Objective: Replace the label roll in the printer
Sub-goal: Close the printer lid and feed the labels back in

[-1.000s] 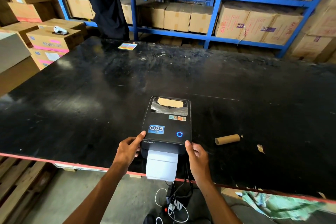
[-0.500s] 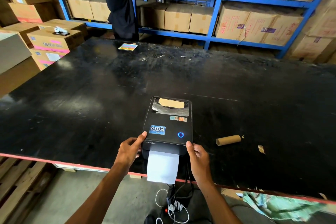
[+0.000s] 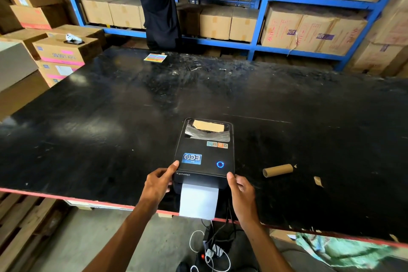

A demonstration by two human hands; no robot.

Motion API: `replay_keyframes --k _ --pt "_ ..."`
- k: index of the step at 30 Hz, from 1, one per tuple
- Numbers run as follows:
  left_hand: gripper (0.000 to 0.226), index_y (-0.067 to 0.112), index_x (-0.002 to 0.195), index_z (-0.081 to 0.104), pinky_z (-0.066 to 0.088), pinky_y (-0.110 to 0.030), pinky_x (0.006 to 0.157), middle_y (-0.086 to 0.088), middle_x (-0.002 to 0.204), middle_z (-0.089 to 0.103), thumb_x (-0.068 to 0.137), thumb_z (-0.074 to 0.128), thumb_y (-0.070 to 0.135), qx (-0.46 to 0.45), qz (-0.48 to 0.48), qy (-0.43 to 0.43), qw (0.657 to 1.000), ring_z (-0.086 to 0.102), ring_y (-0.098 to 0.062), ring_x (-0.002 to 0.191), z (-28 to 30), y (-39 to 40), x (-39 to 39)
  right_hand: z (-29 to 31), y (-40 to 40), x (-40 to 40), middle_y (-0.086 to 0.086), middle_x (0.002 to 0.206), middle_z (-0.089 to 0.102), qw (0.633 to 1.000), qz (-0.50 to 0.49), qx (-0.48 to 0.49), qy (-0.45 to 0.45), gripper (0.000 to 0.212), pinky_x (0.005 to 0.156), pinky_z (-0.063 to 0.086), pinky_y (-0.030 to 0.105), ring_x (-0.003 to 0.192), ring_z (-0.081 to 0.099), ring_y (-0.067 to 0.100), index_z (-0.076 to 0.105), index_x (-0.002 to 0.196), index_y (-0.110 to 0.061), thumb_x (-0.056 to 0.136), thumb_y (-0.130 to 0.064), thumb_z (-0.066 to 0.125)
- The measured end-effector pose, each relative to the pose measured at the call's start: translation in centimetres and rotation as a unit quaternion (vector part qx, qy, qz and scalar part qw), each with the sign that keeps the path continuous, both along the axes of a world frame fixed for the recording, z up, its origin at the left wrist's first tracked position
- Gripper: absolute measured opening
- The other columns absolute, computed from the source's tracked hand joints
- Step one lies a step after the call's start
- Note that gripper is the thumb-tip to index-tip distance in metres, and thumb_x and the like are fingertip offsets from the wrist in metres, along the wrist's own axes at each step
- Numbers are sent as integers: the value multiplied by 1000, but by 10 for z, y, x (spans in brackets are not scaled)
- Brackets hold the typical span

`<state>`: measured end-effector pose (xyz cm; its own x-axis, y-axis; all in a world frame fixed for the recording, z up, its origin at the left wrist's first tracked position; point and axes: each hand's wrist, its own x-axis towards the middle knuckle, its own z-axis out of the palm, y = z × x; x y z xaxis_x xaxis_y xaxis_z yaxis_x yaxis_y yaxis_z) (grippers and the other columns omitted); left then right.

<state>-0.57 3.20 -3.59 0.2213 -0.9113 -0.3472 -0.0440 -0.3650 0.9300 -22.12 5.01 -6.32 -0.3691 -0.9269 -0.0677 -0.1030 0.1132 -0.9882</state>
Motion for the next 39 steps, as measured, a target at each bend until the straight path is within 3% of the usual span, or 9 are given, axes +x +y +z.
replay_keyframes --k 5,12,18,24,30,34,39 --pt "39 10 89 68 54 -46 91 -7 92 72 83 61 49 4 4 5 1000 67 -28 93 -1 -1 0 0 0 0 -1 77 60 1000 3 1 0 28 60 43 3 73 54 10 64 88 -3 88 -30 58" --pt "40 10 89 68 54 -45 90 -8 94 72 83 62 49 5 7 9 1000 67 -28 93 -2 -1 0 0 1 0 4 91 67 1000 6 8 12 31 62 44 11 80 59 9 65 97 -5 88 -34 57" --pt "36 13 85 67 53 -33 73 -3 88 70 84 60 49 -2 5 2 1000 66 -24 88 1 0 0 0 0 1 -2 79 61 1000 5 7 2 27 61 45 5 76 56 10 64 91 -4 88 -30 59" --pt "35 14 84 66 51 -27 64 -3 86 69 86 58 48 -8 4 -2 1000 65 -23 85 5 2 -2 0 0 0 5 88 67 1000 1 -1 -1 28 63 45 2 80 60 9 66 95 -3 87 -29 60" --pt "33 16 84 66 52 -30 70 -2 88 69 86 58 48 -7 1 0 1000 65 -23 88 4 2 -2 1 0 0 0 82 64 1000 7 3 1 29 62 45 5 77 58 9 66 94 -3 87 -30 59" --pt "34 17 86 66 54 -33 74 -4 91 70 85 58 50 -4 0 -3 1000 66 -24 90 3 2 -1 2 1 1 5 90 66 1000 10 4 -1 29 67 44 16 83 60 11 65 96 -5 87 -31 59" --pt "31 20 84 64 54 -36 79 -1 89 68 85 57 50 0 3 0 1000 65 -26 93 2 1 -1 6 2 1 6 92 66 1000 13 9 -1 30 67 43 16 85 59 14 65 97 -4 88 -32 59"
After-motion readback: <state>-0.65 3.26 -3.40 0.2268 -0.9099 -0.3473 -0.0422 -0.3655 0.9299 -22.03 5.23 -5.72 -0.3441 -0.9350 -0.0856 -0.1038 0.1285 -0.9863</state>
